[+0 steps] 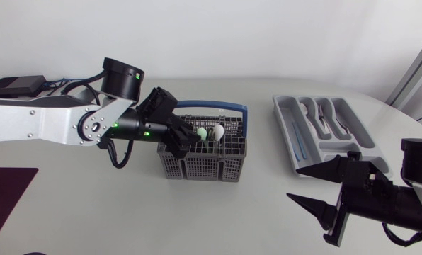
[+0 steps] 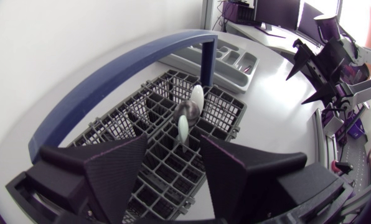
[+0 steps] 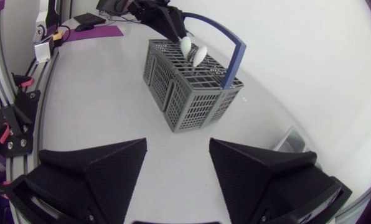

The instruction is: Unload the cutlery basket into the drawer organizer.

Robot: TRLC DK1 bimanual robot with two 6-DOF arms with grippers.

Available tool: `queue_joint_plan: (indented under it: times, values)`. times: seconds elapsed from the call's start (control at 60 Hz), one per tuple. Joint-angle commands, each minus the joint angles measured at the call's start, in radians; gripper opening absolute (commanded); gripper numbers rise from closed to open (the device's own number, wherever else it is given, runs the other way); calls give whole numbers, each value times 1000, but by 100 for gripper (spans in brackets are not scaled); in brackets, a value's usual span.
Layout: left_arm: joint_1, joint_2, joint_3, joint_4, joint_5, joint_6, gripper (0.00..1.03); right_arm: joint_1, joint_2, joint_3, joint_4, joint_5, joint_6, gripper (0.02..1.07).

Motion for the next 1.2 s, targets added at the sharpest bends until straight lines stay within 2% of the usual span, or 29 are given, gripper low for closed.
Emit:
queue_joint_plan:
  times: [0.0, 0.15, 0.25, 0.383, 0.65, 0.8, 0.883, 1.017, 1.183]
  values:
    - [-9, 25, -40, 32, 7, 21, 73, 5, 7, -32, 15, -4, 7, 75]
    - [-23, 28, -63, 70, 4, 21, 72, 4, 10, -29, 21, -4, 7, 75]
    - [-29, 31, -77, 102, 3, 23, 59, 4, 22, -31, 30, -4, 7, 75]
    - [-29, 31, -81, 130, -3, 25, 49, 4, 39, -23, 40, -4, 7, 75]
    - [-41, 48, -81, 170, -6, 23, 49, 4, 73, -20, 67, -4, 7, 75]
    - [-47, 51, -83, 186, -12, 25, 47, 4, 90, -15, 75, -4, 6, 75]
    - [-46, 51, -83, 199, -19, 23, 41, 4, 95, -15, 79, -4, 6, 75]
    - [-46, 51, -87, 210, -20, 23, 40, 4, 107, -12, 87, -4, 6, 75]
    - [-44, 51, -93, 225, -26, 20, 25, 5, 119, -12, 93, -4, 4, 75]
